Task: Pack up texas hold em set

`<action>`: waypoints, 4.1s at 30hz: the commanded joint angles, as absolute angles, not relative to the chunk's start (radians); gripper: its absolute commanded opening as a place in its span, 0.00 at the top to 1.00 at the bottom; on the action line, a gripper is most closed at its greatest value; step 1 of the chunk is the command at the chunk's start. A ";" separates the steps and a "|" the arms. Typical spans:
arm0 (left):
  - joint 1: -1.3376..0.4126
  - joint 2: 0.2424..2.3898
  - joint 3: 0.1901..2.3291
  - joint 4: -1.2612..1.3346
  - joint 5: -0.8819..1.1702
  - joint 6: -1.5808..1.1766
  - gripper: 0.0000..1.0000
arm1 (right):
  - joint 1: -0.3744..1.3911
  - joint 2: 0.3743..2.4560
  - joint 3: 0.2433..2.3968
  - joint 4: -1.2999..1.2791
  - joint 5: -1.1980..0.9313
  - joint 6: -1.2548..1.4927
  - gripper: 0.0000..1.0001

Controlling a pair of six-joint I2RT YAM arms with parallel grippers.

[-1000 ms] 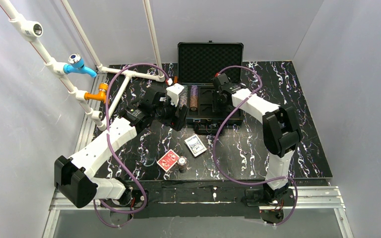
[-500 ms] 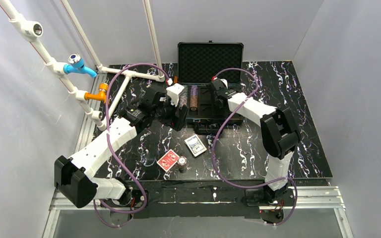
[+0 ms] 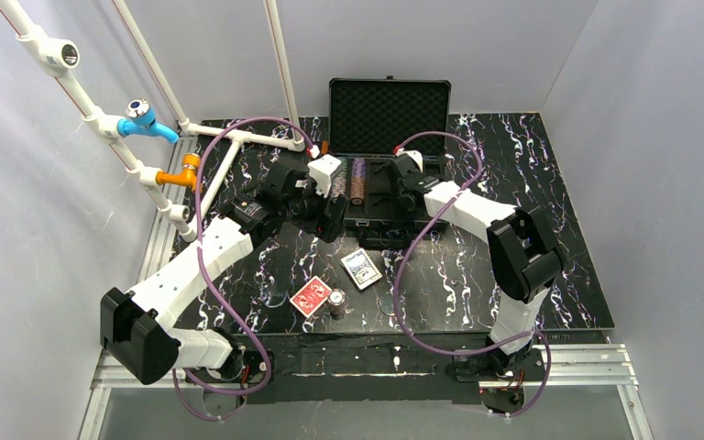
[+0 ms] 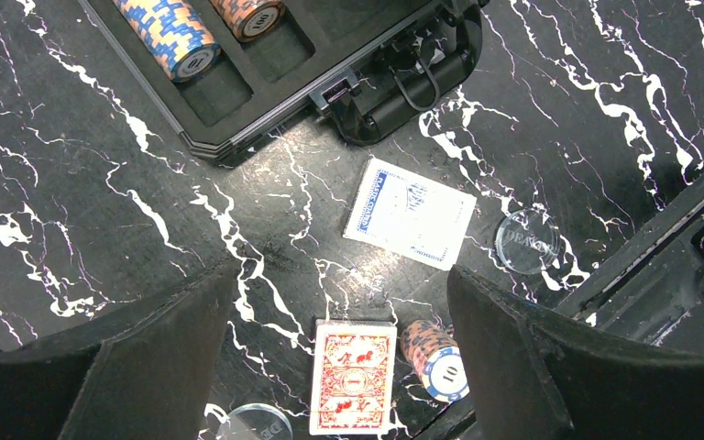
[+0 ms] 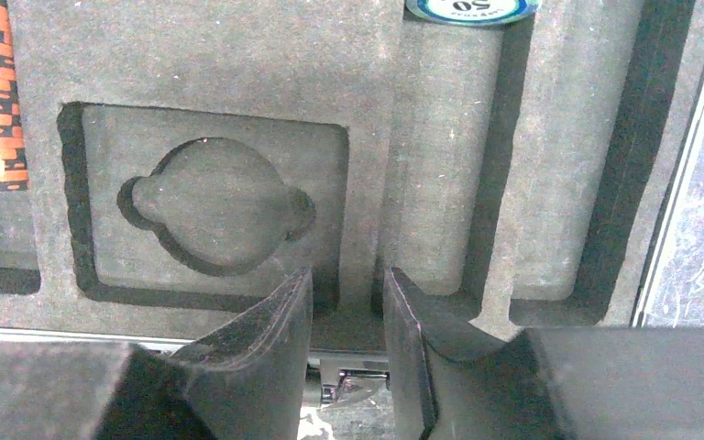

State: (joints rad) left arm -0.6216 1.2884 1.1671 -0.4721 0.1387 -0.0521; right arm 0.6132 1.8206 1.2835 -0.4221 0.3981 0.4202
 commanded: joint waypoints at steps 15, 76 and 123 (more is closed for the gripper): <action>-0.642 1.300 1.176 -0.484 0.144 -0.041 0.16 | 0.671 1.726 1.281 -0.629 0.412 0.435 0.46; -1.054 1.404 0.979 -0.653 -0.085 -0.365 0.41 | 0.668 1.100 1.112 -0.577 0.359 0.372 0.02; -1.063 1.433 1.068 -0.689 -0.075 -0.297 1.00 | 0.669 1.008 1.053 -0.557 0.322 0.313 0.02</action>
State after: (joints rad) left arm -1.0599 1.4631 0.9756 -0.6170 -0.0765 -0.3462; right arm 0.6636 1.0477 1.0786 -0.5987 0.3485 0.3355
